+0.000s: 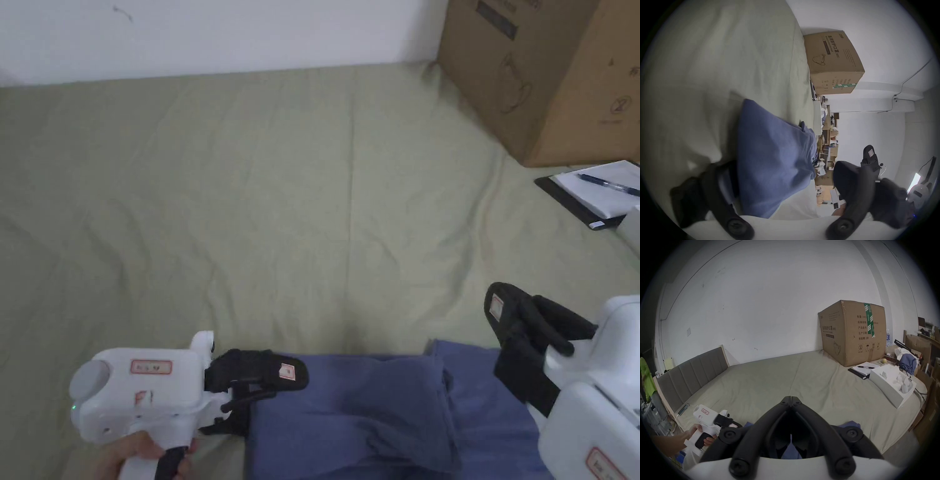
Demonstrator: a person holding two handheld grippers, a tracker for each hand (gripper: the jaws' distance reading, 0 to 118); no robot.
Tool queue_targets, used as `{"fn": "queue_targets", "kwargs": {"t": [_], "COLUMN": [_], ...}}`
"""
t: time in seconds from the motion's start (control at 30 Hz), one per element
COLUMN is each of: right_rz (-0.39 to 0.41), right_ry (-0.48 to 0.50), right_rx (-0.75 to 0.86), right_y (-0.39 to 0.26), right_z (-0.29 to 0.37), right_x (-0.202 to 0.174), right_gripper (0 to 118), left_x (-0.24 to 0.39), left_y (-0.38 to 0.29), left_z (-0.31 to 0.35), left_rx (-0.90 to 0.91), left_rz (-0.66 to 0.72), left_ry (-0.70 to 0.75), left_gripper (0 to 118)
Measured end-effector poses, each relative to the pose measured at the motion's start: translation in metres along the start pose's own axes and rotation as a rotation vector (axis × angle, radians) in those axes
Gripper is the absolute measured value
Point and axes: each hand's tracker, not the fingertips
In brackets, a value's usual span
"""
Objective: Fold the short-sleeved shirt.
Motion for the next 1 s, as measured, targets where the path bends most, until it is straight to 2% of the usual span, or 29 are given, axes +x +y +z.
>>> {"fn": "queue_targets", "kwargs": {"t": [0.03, 0.07, 0.1, 0.2, 0.43, 0.8, 0.93, 1.0], "right_rz": [0.014, 0.021, 0.023, 0.028, 0.044, 0.088, 0.076, 0.074], "right_ry": [-0.008, -0.007, 0.0, 0.006, -0.008, -0.008, 0.005, 0.014], "right_rx": [0.002, 0.002, -0.001, -0.002, -0.016, -0.018, -0.035, -0.036], "right_y": [0.002, 0.003, 0.004, 0.006, 0.007, 0.004, -0.001, -0.002], "right_z": [0.0, -0.001, -0.001, 0.0, -0.001, 0.003, 0.003, 0.003], "right_x": [-0.002, -0.002, -0.002, -0.004, -0.006, -0.015, -0.015, -0.014], "right_gripper": [0, 0, 0, 0, 0, 0, 0, 0], "left_x": [-0.002, -0.002, -0.004, -0.007, 0.029, 0.045, 0.068, 0.085], "left_y": [0.002, 0.002, 0.002, 0.0, -0.008, -0.019, -0.023, -0.022], "left_z": [-0.002, -0.006, -0.012, 0.003, 0.047, 0.209, 0.23, 0.224], "left_rx": [0.0, -0.004, -0.031, -0.021, -0.02, 0.14, 0.207, 0.206], "left_rz": [-0.004, -0.003, -0.053, -0.007, -0.143, -0.126, -0.09, -0.108], "left_ry": [0.018, 0.113, 0.215, 0.064, 0.118, 0.491, 0.609, 0.623], "left_gripper": [48, 12, 12, 11, 9, 9, 9, 9]}}
